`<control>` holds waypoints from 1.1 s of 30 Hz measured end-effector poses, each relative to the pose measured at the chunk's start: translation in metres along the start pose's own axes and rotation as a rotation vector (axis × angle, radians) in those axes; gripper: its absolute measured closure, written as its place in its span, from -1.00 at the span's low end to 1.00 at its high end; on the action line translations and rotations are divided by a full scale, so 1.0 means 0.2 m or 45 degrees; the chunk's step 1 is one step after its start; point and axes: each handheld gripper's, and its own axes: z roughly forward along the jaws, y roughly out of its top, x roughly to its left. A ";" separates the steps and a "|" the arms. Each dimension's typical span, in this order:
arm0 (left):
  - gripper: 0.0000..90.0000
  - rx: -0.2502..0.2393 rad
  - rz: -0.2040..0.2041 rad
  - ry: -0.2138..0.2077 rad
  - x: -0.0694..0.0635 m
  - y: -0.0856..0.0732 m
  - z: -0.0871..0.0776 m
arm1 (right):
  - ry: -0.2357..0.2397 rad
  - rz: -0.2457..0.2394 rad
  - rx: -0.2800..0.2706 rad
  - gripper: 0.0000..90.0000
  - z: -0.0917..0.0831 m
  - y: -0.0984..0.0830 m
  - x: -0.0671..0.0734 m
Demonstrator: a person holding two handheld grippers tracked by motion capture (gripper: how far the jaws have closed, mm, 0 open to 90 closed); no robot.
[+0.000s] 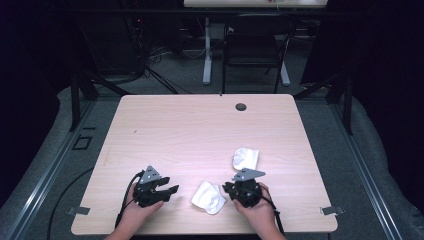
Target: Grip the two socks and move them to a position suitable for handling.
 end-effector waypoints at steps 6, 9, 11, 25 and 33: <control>0.10 -0.003 -0.014 0.001 0.01 0.00 0.00 | -0.195 0.112 0.006 0.91 0.02 0.05 -0.24; 0.10 -0.002 -0.017 0.000 0.02 0.00 0.00 | -0.240 0.171 -0.015 0.95 0.03 0.06 -0.32; 0.10 -0.001 -0.016 0.000 0.02 0.00 0.00 | -0.259 0.190 -0.005 0.97 0.04 0.06 -0.35; 0.10 0.006 -0.018 0.002 0.03 0.00 0.00 | -0.368 0.276 0.029 1.00 0.15 0.06 -0.51; 0.10 0.006 -0.013 0.006 0.03 0.00 0.00 | -0.317 0.242 0.023 1.00 0.19 0.07 -0.45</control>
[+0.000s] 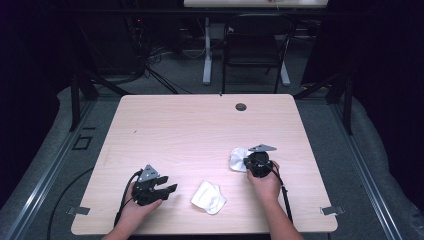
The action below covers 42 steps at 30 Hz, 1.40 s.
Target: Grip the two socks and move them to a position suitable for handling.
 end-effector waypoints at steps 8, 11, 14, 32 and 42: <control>0.10 0.007 0.003 -0.005 0.00 0.00 0.01 | 0.073 -0.056 0.003 1.00 0.02 0.01 0.13; 0.10 0.006 0.002 -0.006 -0.01 0.00 0.00 | 0.105 -0.093 0.011 1.00 0.03 0.01 0.20; 0.10 0.006 0.003 -0.007 -0.01 0.00 0.00 | 0.130 -0.115 0.014 1.00 0.04 0.01 0.26; 0.10 -0.001 0.039 -0.013 -0.05 0.00 0.00 | 0.206 -0.187 -0.048 0.90 -0.04 0.02 0.44; 0.17 -0.017 0.093 -0.076 -0.18 0.05 0.02 | 0.284 -0.239 -0.039 0.88 -0.28 -0.13 0.43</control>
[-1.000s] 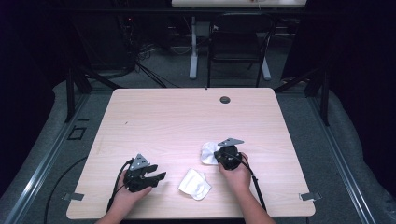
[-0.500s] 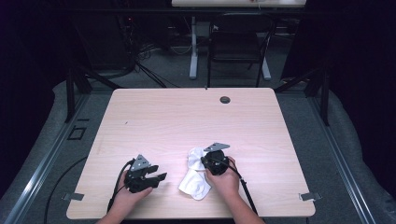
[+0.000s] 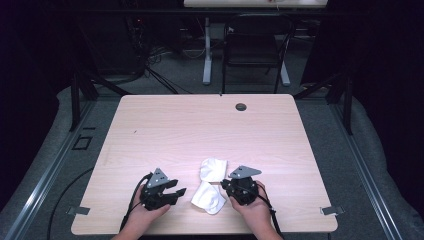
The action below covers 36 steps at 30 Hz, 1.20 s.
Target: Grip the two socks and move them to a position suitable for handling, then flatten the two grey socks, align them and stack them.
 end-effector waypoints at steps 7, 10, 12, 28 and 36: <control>0.23 0.014 0.121 -0.084 -0.16 0.06 0.09 | 0.077 -0.007 0.080 0.89 0.01 -0.09 0.04; 0.25 0.021 0.129 -0.100 -0.20 0.07 0.13 | 0.097 0.010 0.076 0.90 0.02 -0.10 0.05; 0.26 0.029 0.132 -0.114 -0.22 0.08 0.15 | 0.100 -0.002 0.080 0.90 0.02 -0.09 0.06; 0.53 0.125 0.189 -0.117 -0.29 0.07 0.23 | 0.096 0.007 0.094 0.91 0.05 -0.13 0.07; 0.89 0.125 0.199 -0.100 -0.28 0.06 0.23 | 0.093 -0.008 0.107 0.91 0.05 -0.14 0.07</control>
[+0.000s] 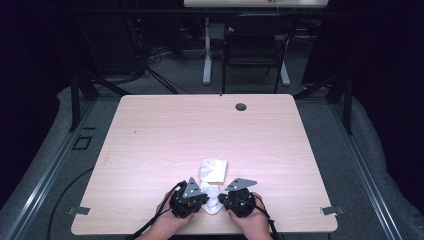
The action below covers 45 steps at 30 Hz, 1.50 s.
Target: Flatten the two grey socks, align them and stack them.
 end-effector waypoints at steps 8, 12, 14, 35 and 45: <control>0.93 -0.046 -0.063 -0.004 0.04 0.01 -0.05 | 0.003 0.013 -0.015 0.92 0.00 0.00 0.00; 0.92 -0.080 -0.111 0.012 0.07 0.00 -0.11 | 0.009 0.009 -0.011 0.93 0.00 -0.01 -0.01; 0.92 -0.084 -0.125 0.041 0.11 0.00 -0.15 | 0.006 0.003 -0.008 0.94 0.00 0.00 -0.01; 0.51 -0.188 -0.240 0.107 0.22 -0.10 -0.36 | 0.004 -0.043 0.005 0.94 0.01 0.01 0.00; 0.40 -0.062 -0.212 0.147 0.25 -0.16 -0.29 | -0.004 -0.047 0.009 0.94 0.00 0.01 0.00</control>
